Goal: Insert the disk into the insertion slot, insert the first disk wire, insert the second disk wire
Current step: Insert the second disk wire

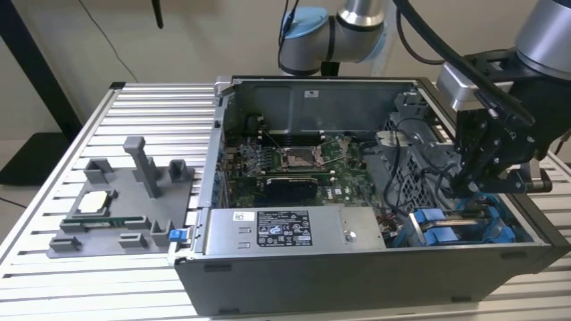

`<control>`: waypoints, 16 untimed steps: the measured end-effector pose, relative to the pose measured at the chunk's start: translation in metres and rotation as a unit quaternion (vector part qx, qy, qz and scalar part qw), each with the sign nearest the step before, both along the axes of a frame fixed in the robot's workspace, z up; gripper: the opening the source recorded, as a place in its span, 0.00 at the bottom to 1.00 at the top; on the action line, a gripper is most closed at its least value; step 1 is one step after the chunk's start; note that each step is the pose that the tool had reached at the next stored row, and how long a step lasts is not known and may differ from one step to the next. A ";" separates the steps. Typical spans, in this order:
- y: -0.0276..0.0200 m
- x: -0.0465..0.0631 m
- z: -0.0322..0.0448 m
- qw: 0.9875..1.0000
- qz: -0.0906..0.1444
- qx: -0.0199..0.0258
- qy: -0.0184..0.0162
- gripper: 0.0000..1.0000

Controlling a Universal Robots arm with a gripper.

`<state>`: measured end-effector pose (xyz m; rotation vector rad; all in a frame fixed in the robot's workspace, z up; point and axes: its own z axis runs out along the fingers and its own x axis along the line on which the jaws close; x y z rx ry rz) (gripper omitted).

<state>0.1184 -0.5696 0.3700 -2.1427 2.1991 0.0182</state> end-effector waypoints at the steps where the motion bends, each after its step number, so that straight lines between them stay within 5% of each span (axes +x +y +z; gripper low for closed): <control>1: -0.0004 0.001 -0.0011 1.000 0.000 0.000 0.000 0.00; 16: -0.0049 0.010 -0.0167 1.000 -0.003 0.004 0.006 0.00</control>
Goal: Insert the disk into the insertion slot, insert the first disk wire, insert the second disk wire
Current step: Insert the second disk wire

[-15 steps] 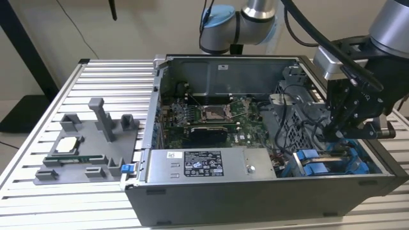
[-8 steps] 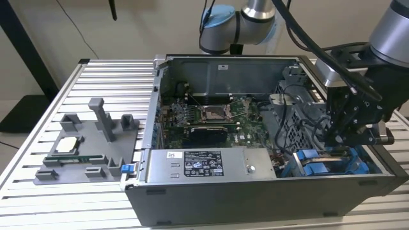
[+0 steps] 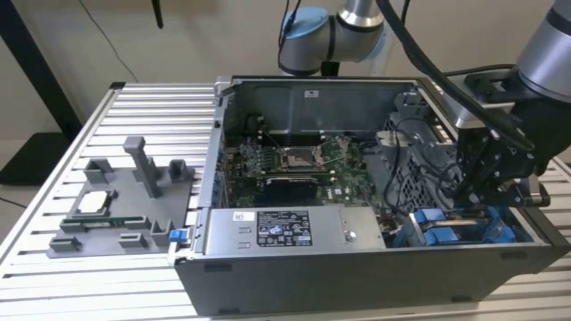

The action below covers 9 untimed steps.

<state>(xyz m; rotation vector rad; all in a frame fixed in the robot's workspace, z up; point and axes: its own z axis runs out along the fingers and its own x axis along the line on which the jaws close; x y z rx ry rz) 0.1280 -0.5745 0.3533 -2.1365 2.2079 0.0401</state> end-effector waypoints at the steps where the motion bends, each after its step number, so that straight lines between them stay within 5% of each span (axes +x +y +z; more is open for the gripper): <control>1: 0.0000 0.001 -0.0006 1.000 0.000 0.000 0.003 0.00; 9: 0.0000 0.011 -0.0057 1.000 0.000 0.004 0.021 0.00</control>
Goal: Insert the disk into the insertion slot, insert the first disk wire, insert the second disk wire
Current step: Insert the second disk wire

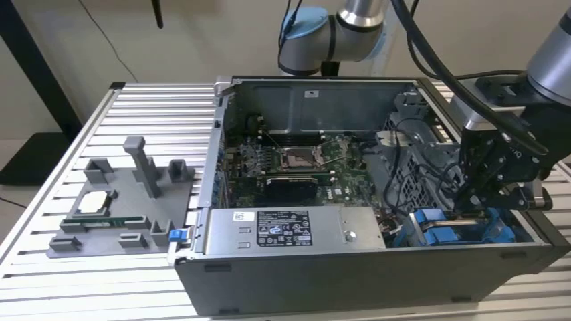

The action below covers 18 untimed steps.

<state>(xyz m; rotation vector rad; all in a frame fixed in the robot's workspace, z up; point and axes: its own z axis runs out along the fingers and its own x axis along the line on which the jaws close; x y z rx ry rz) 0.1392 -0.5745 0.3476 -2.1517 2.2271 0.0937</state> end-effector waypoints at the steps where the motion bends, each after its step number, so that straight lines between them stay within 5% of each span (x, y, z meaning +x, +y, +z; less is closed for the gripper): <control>1: 0.0000 0.001 -0.0004 1.000 0.000 0.002 0.001 0.00; 7: 0.0000 0.006 -0.0021 1.000 0.000 0.013 0.007 0.00; 12: -0.0006 0.010 -0.0023 1.000 -0.001 0.013 0.019 0.00; 18: -0.0015 0.011 -0.0024 1.000 -0.004 0.013 0.020 0.00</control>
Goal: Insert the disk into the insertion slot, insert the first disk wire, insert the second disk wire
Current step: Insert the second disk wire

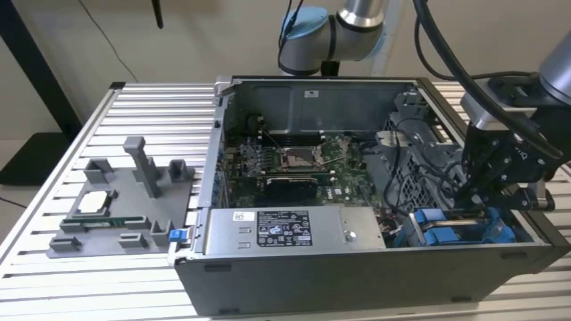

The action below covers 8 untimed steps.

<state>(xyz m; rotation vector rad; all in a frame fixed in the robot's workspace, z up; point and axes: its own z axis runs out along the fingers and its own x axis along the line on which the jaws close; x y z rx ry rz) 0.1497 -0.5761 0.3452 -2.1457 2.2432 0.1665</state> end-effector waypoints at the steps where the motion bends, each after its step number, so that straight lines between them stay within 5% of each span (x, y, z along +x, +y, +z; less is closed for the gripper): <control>1: -0.0003 0.000 0.0000 1.000 -0.001 0.000 0.000 0.00; 8: -0.0024 0.000 -0.0013 1.000 -0.004 0.000 0.000 0.00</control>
